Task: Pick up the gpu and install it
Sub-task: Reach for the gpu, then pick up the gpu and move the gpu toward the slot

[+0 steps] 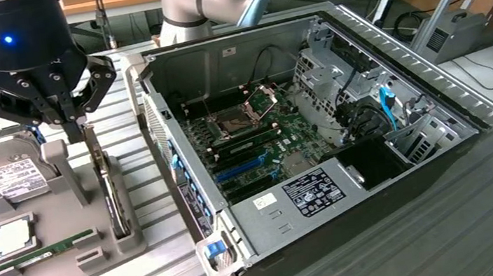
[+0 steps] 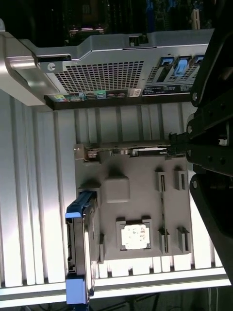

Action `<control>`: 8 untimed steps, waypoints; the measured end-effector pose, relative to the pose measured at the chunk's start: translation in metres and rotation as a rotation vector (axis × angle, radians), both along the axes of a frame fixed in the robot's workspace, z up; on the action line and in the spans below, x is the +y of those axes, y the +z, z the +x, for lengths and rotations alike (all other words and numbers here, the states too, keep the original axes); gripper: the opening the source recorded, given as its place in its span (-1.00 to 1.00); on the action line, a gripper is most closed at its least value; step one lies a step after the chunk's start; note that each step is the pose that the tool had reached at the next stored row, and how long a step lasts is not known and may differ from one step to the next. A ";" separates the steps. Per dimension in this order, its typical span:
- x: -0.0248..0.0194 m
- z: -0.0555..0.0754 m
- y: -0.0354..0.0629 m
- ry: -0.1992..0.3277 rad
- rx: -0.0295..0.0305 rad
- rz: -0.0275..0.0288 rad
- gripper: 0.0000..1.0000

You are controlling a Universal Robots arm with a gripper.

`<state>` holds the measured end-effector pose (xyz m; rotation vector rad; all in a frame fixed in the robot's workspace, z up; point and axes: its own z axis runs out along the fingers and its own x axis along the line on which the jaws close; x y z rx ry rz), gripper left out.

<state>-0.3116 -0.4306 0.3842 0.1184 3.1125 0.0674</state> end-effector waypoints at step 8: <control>-0.0003 -0.005 -0.0001 0.000 0.0000 0.0000 -0.79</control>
